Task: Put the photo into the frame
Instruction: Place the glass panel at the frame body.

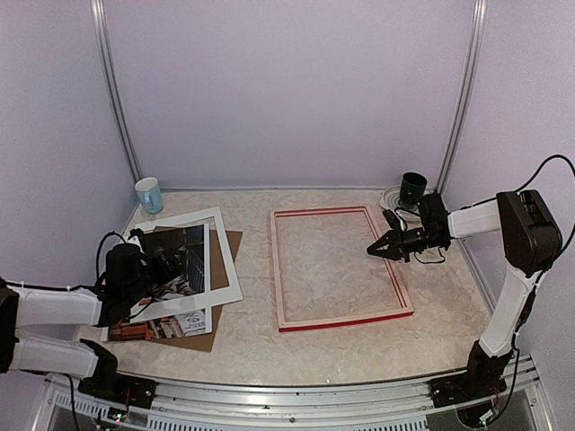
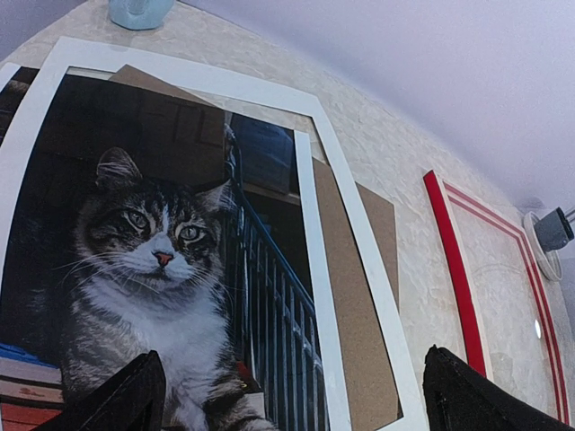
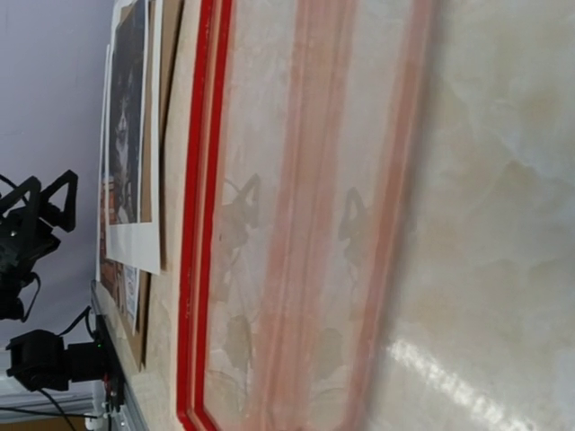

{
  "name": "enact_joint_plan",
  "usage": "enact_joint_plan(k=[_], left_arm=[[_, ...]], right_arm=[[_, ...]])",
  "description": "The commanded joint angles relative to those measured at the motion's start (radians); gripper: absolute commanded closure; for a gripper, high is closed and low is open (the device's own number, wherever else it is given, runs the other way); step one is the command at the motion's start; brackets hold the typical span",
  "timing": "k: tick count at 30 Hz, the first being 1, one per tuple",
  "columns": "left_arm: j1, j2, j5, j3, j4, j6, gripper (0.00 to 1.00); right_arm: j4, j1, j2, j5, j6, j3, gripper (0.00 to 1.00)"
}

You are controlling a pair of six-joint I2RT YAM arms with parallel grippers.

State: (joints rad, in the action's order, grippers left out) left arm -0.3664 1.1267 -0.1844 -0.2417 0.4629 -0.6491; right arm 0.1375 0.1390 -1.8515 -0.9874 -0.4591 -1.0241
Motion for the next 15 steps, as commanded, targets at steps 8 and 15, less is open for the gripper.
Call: enact_joint_plan(k=[8,15], left_arm=[[0.0,-0.006,-0.006,0.007,0.002,0.005,0.01],[-0.003,-0.002,-0.008,0.007,0.002,0.005,0.01]], right_arm=[[-0.003,0.004,0.0,-0.064,-0.009,-0.005,0.94],[0.01,0.016,0.009,-0.065,-0.008,-0.016,0.89]])
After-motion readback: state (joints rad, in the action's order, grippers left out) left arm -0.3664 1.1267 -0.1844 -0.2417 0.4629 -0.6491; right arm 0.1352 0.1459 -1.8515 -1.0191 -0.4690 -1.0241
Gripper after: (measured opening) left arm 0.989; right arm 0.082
